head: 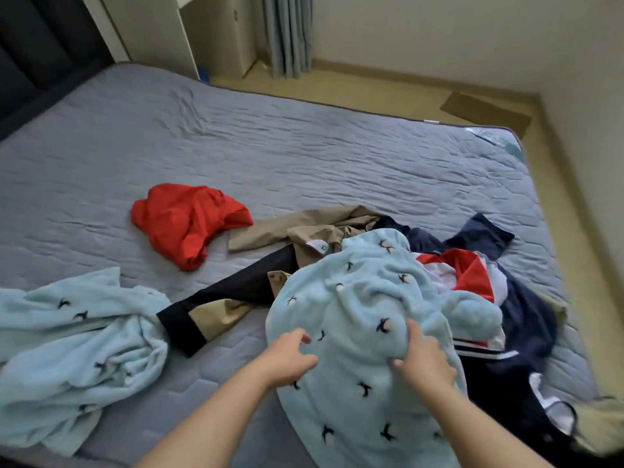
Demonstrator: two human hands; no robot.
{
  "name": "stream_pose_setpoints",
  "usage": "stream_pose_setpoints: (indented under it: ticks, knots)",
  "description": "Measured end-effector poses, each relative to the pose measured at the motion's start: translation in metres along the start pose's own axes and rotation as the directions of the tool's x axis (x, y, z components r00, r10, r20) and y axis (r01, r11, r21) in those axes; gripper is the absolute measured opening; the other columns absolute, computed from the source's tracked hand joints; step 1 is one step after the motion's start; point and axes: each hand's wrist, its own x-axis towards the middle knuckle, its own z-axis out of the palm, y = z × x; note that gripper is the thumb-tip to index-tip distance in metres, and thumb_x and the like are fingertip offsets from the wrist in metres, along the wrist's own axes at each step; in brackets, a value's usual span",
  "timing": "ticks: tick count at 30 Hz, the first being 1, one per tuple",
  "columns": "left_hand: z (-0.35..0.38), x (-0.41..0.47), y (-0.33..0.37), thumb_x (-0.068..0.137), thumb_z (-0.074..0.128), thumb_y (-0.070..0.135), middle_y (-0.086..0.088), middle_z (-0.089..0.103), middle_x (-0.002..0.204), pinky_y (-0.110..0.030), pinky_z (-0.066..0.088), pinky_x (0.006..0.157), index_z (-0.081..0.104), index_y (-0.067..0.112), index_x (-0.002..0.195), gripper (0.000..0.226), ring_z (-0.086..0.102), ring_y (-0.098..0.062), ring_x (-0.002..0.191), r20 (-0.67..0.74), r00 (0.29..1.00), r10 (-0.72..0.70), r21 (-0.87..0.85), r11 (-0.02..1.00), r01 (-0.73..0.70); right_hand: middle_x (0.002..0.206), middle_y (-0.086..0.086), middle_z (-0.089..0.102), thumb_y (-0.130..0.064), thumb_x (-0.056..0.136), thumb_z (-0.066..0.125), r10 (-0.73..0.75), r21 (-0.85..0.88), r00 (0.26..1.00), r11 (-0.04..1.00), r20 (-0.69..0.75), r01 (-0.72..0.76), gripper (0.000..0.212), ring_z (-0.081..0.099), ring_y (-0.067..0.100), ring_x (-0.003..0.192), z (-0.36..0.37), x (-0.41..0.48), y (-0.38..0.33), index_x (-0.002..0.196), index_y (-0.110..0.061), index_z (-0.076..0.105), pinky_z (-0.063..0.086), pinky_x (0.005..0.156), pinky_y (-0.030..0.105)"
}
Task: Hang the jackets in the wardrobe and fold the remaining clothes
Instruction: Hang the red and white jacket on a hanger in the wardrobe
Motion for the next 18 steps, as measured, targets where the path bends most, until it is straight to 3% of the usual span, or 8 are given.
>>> stream_pose_setpoints:
  ticks: [3, 8, 10, 12, 14, 15, 17, 18]
  knots:
    - [0.02, 0.008, 0.026, 0.086, 0.058, 0.029, -0.001, 0.035, 0.147, -0.028, 0.045, 0.095, 0.034, 0.022, 0.142, 0.062, 0.039, -0.016, 0.132, 0.005, 0.997, 0.076, -0.025, 0.997, -0.076, 0.1, 0.004, 0.063, -0.017, 0.087, 0.053, -0.056, 0.371, 0.992, 0.924, -0.112, 0.094, 0.02, 0.058, 0.031, 0.104, 0.0, 0.004, 0.015, 0.106, -0.023, 0.056, 0.042, 0.081, 0.035]
    - [0.03, 0.014, 0.058, 0.065, 0.077, 0.028, 0.005, 0.017, 0.156, -0.033, 0.033, 0.11, 0.007, 0.034, 0.15, 0.11, 0.023, -0.018, 0.141, -0.085, 0.965, 0.247, -0.032, 0.968, -0.25, 0.087, -0.005, 0.069, 0.003, 0.083, 0.054, -0.385, 0.799, 0.898, 0.462, -0.211, 0.385, 0.027, 0.063, 0.004, 0.084, -0.037, -0.046, -0.018, 0.094, -0.02, 0.063, 0.048, 0.071, 0.019]
    - [0.028, 0.014, 0.074, 0.071, 0.07, 0.015, 0.008, 0.052, 0.131, -0.025, 0.047, 0.093, 0.043, 0.032, 0.132, 0.068, 0.048, -0.018, 0.125, -0.129, 0.939, 0.32, -0.168, 0.926, -0.338, 0.083, -0.004, 0.067, -0.001, 0.08, 0.058, -0.457, 0.869, 0.858, 0.297, -0.234, 0.395, 0.021, 0.062, 0.001, 0.077, -0.055, -0.057, -0.018, 0.095, -0.015, 0.062, 0.049, 0.069, 0.016]
    - [0.022, 0.01, 0.089, 0.083, 0.056, 0.007, 0.009, 0.065, 0.091, -0.016, 0.05, 0.074, 0.061, 0.027, 0.097, 0.025, 0.062, -0.017, 0.099, -0.263, 0.929, 0.261, -0.344, 0.874, -0.343, 0.091, -0.005, 0.065, -0.015, 0.078, 0.056, -0.503, 0.892, 0.828, 0.216, -0.248, 0.398, 0.024, 0.06, 0.0, 0.083, -0.073, -0.058, -0.003, 0.102, -0.013, 0.061, 0.047, 0.074, 0.015]
    - [0.006, -0.002, 0.094, 0.079, 0.055, 0.017, -0.012, 0.07, 0.092, -0.034, 0.055, 0.08, 0.066, 0.014, 0.093, 0.018, 0.066, -0.027, 0.096, -0.255, 0.962, 0.1, -0.674, 0.695, -0.251, 0.117, -0.006, 0.059, -0.02, 0.074, 0.054, -0.461, 0.847, 0.848, 0.314, -0.26, 0.43, 0.044, 0.054, 0.0, 0.107, -0.079, -0.041, 0.023, 0.118, -0.022, 0.054, 0.043, 0.095, 0.022]
    - [-0.004, -0.011, 0.091, 0.076, 0.054, 0.021, -0.018, 0.07, 0.096, -0.038, 0.056, 0.08, 0.066, 0.008, 0.096, 0.027, 0.067, -0.028, 0.094, -0.185, 0.981, 0.056, -0.808, 0.559, -0.184, 0.131, -0.008, 0.05, -0.023, 0.07, 0.057, -0.398, 0.773, 0.885, 0.472, -0.243, 0.425, 0.06, 0.046, 0.003, 0.122, -0.075, -0.027, 0.038, 0.129, -0.03, 0.046, 0.038, 0.106, 0.032]
    - [-0.028, -0.034, 0.092, 0.087, 0.048, 0.022, -0.015, 0.07, 0.072, -0.025, 0.053, 0.063, 0.065, 0.004, 0.081, 0.025, 0.068, -0.018, 0.068, -0.136, 0.986, 0.099, -0.935, 0.317, -0.16, 0.144, -0.017, 0.029, -0.037, 0.06, 0.063, -0.316, 0.467, 0.94, 0.817, -0.126, 0.337, 0.089, 0.027, 0.01, 0.138, -0.063, -0.011, 0.055, 0.139, -0.051, 0.024, 0.026, 0.112, 0.052]
    - [-0.035, -0.037, 0.093, 0.096, 0.039, 0.016, -0.009, 0.064, 0.053, -0.018, 0.049, 0.054, 0.063, 0.006, 0.068, 0.038, 0.061, -0.013, 0.054, -0.254, 0.965, 0.066, -0.919, 0.296, -0.262, 0.142, -0.017, 0.029, -0.044, 0.056, 0.065, -0.301, 0.39, 0.953, 0.874, -0.036, 0.29, 0.089, 0.026, 0.013, 0.139, -0.052, -0.003, 0.058, 0.134, -0.058, 0.024, 0.026, 0.11, 0.056]
